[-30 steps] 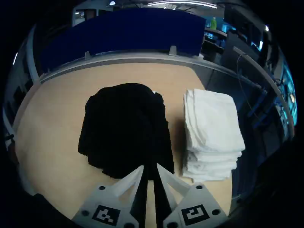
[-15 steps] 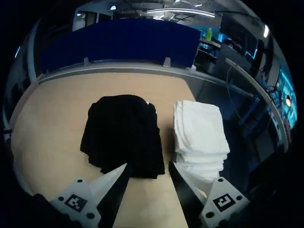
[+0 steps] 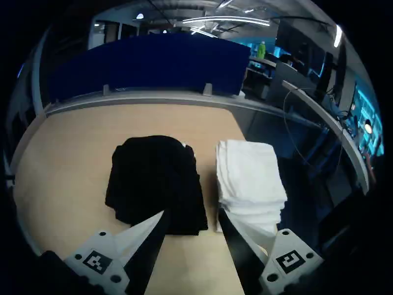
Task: Fold towel
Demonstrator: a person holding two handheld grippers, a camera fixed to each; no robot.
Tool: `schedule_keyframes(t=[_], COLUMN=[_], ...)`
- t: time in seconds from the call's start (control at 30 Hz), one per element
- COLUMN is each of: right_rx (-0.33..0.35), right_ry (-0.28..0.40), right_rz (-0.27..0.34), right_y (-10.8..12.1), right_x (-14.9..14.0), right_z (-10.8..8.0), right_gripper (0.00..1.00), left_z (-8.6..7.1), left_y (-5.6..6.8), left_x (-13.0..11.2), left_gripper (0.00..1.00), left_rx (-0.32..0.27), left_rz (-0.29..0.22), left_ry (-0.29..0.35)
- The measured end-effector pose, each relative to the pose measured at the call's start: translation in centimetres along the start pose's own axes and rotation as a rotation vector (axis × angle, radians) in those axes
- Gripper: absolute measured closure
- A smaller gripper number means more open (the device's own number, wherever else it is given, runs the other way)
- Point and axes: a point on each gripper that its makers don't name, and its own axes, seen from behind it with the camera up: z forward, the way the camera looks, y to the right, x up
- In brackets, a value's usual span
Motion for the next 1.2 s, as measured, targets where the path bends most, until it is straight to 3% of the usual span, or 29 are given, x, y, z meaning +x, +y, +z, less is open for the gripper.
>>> schedule_keyframes(t=[0.2, 0.5, 0.87, 1.2], right_rx=[0.061, 0.132, 0.104, 0.115], right_ry=[0.046, 0.058, -0.024, -0.042], right_rz=[0.011, -0.035, -0.018, -0.01], right_y=[-3.3, -8.2, -7.2, -7.0], right_x=[2.2, 2.7, -0.3, -1.2], right_z=[1.0, 3.2, 7.1, 8.5], right_gripper=[0.18, 0.14, 0.14, 0.14], left_z=[-0.3, -0.5, -0.7, -0.5], left_y=[-0.3, -1.4, -1.9, -1.8], left_x=[-0.1, -0.4, -1.2, -1.0], left_gripper=[0.06, 0.06, 0.06, 0.07], left_rx=[0.007, 0.029, 0.048, 0.049], left_rz=[0.002, -0.015, -0.014, -0.016], left_ry=[0.0, -0.001, -0.016, -0.019])
